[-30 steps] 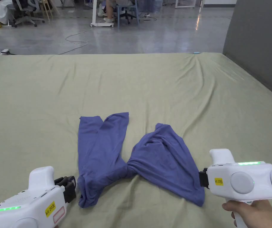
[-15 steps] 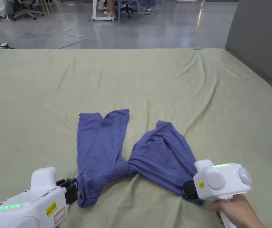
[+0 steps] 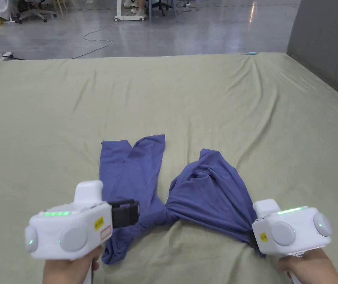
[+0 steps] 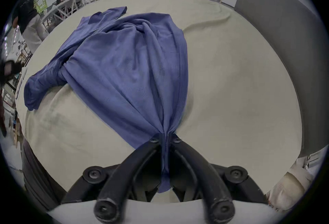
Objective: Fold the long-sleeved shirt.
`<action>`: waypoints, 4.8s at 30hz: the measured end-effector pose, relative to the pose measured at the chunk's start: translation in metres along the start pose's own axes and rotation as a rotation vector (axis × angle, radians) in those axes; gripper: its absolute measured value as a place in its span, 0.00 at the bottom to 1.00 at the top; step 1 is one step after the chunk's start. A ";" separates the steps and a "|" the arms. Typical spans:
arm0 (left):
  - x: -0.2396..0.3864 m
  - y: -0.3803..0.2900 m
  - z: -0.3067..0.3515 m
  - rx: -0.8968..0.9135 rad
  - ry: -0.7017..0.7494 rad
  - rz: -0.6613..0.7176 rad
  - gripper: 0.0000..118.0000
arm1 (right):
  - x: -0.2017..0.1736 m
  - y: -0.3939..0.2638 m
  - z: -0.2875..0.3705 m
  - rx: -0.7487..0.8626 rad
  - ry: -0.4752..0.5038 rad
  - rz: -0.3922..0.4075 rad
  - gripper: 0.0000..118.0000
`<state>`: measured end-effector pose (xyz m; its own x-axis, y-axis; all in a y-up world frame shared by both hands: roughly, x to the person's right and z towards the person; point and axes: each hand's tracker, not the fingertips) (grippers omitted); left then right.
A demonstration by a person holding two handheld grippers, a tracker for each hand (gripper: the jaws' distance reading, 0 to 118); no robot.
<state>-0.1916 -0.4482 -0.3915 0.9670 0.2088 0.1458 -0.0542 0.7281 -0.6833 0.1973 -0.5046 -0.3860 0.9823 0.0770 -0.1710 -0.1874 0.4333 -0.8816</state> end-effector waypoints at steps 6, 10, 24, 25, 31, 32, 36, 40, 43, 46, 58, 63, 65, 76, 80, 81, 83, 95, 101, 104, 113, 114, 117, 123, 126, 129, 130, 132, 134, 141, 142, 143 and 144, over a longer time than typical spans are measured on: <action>-0.020 0.063 -0.131 -0.213 0.098 0.042 0.95 | 0.001 0.000 0.000 0.008 0.005 0.002 0.02; -0.022 0.050 -0.179 -0.390 0.190 -0.043 0.64 | 0.002 0.002 -0.003 0.001 0.008 -0.015 0.02; -0.003 0.119 -0.029 0.082 -0.011 -0.047 0.00 | 0.016 0.042 0.074 0.210 0.047 -0.095 0.02; -0.003 0.130 -0.014 0.124 -0.023 -0.054 0.00 | 0.018 0.053 0.088 0.252 0.057 -0.101 0.02; -0.005 0.224 0.082 0.330 -0.054 -0.020 0.00 | 0.019 0.176 0.176 0.498 0.015 0.015 0.02; -0.006 0.243 0.095 0.356 -0.044 -0.022 0.00 | 0.023 0.202 0.192 0.529 0.009 0.031 0.02; -0.009 0.323 0.133 0.476 0.030 -0.071 0.00 | 0.040 0.300 0.243 0.598 -0.009 0.041 0.02; -0.020 0.396 0.146 0.506 -0.007 -0.023 0.00 | 0.054 0.384 0.278 0.598 -0.086 0.048 0.02; -0.030 0.433 0.146 0.509 -0.023 0.041 0.00 | 0.070 0.421 0.294 0.603 -0.110 -0.011 0.02; -0.033 0.441 0.141 0.526 -0.010 0.039 0.00 | 0.082 0.430 0.291 0.600 -0.087 -0.042 0.02; -0.061 0.273 -0.053 0.195 0.012 0.031 0.00 | 0.066 0.339 0.061 0.313 0.025 -0.137 0.02; -0.091 0.180 -0.119 0.022 0.049 0.166 0.00 | 0.057 0.280 -0.033 0.113 0.019 -0.153 0.02; -0.097 0.159 -0.114 0.024 0.047 0.165 0.00 | 0.060 0.260 -0.038 0.106 0.026 -0.160 0.02; -0.058 0.032 0.014 0.183 0.061 0.088 0.00 | 0.047 0.115 0.042 0.220 0.079 -0.165 0.02; -0.048 -0.043 0.042 0.139 0.097 0.085 0.00 | 0.043 0.039 0.046 0.167 0.092 -0.216 0.02; -0.046 -0.056 0.047 0.139 0.107 0.086 0.00 | 0.043 0.025 0.046 0.154 0.097 -0.231 0.02; -0.046 -0.079 0.056 0.128 0.113 0.114 0.00 | 0.040 -0.004 0.045 0.123 0.091 -0.259 0.02; -0.037 -0.063 0.096 0.184 0.084 0.191 1.00 | 0.022 -0.011 0.099 0.266 0.026 -0.218 0.88; -0.016 -0.050 0.097 0.164 0.126 0.080 0.00 | 0.006 -0.014 0.094 0.192 0.002 -0.167 0.00; -0.017 -0.047 0.098 0.181 0.051 0.133 0.00 | 0.004 -0.014 0.094 0.224 -0.003 -0.157 0.00; -0.008 -0.019 0.089 0.164 0.032 0.055 0.00 | 0.021 0.010 0.027 0.023 -0.062 -0.199 0.55; -0.005 -0.010 0.084 0.154 0.022 0.039 0.00 | 0.021 0.010 0.023 0.025 -0.050 -0.197 0.55; 0.005 0.028 0.053 0.060 -0.061 0.011 0.00 | 0.013 0.009 0.006 -0.016 0.001 -0.190 0.55; 0.019 0.099 -0.054 -0.055 -0.093 0.000 0.93 | -0.001 0.009 -0.001 0.015 0.018 -0.161 0.00; 0.024 0.114 -0.114 -0.142 -0.066 -0.074 0.99 | -0.005 0.009 -0.001 -0.004 -0.032 -0.110 0.00; 0.021 0.124 -0.177 -0.262 -0.007 -0.086 0.99 | 0.000 0.010 -0.006 -0.008 -0.023 -0.120 0.00; 0.021 0.124 -0.187 -0.296 -0.003 -0.078 0.99 | 0.002 0.010 -0.008 -0.011 -0.015 -0.128 0.00; 0.022 0.121 -0.196 -0.337 0.017 -0.068 1.00 | 0.004 0.012 -0.008 -0.017 -0.007 -0.135 0.00; 0.020 0.117 -0.205 -0.346 0.010 -0.078 0.99 | 0.002 0.011 -0.011 -0.022 -0.008 -0.123 0.00; 0.024 0.094 -0.225 -0.465 0.120 -0.149 0.79 | 0.000 0.014 -0.013 -0.032 -0.021 -0.112 0.00; 0.028 0.098 -0.215 -0.423 0.119 -0.155 0.71 | 0.000 0.014 -0.013 -0.031 -0.020 -0.116 0.00; 0.031 0.100 -0.207 -0.429 0.143 -0.165 0.53 | 0.000 0.014 -0.014 -0.031 -0.019 -0.116 0.00; 0.031 0.103 -0.199 -0.403 0.168 -0.201 0.27 | 0.000 0.014 -0.014 -0.031 -0.019 -0.116 0.00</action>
<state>-0.1177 -0.4966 -0.5997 0.9771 -0.0427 0.2086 0.2067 0.4250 -0.8813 0.1951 -0.5110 -0.4042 0.9973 0.0446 -0.0586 -0.0718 0.4126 -0.9081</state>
